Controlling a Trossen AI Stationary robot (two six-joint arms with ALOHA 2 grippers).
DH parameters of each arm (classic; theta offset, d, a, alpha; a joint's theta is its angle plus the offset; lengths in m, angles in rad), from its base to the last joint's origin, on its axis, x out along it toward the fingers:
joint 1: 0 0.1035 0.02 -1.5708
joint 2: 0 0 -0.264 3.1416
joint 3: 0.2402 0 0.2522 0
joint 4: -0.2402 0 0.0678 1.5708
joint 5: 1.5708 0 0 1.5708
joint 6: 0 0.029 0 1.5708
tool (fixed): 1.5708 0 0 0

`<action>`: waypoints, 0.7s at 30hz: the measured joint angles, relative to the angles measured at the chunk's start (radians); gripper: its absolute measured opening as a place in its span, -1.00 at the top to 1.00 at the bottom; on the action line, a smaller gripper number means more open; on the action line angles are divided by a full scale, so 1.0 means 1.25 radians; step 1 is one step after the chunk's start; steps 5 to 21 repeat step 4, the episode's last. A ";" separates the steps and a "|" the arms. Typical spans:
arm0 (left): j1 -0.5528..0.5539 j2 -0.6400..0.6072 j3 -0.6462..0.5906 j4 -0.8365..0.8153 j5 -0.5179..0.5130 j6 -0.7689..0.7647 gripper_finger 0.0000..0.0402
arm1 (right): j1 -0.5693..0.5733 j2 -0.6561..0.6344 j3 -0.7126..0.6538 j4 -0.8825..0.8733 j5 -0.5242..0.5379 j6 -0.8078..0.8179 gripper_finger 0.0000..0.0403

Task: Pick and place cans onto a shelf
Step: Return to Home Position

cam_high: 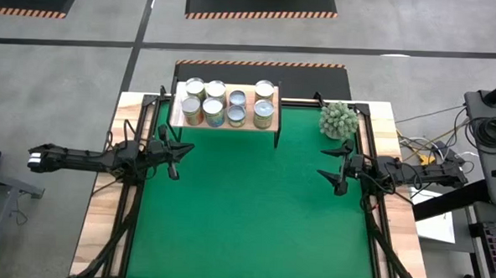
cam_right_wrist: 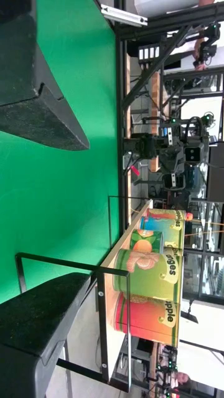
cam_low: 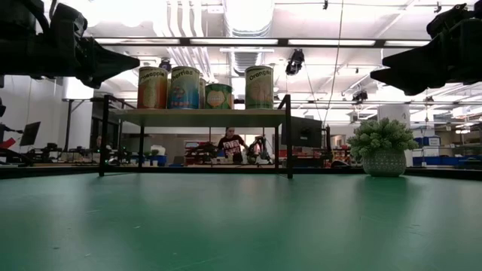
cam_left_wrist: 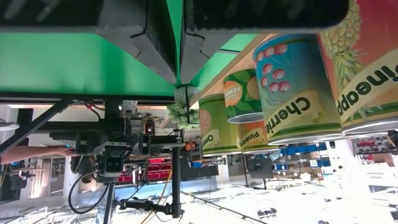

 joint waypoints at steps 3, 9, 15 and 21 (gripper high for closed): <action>0.000 0.000 0.000 0.000 0.000 0.000 1.00 | 0.000 0.000 0.000 0.000 0.000 0.000 -0.61; 0.000 0.000 0.000 0.000 0.000 0.000 1.00 | 0.000 0.000 0.000 0.000 0.000 0.000 -0.61; 0.000 0.000 0.000 0.000 0.000 0.000 1.00 | 0.000 0.000 0.000 0.000 0.000 0.000 -0.61; 0.000 0.000 0.000 0.000 0.000 0.000 1.00 | 0.000 0.000 0.000 0.000 0.000 0.000 -0.61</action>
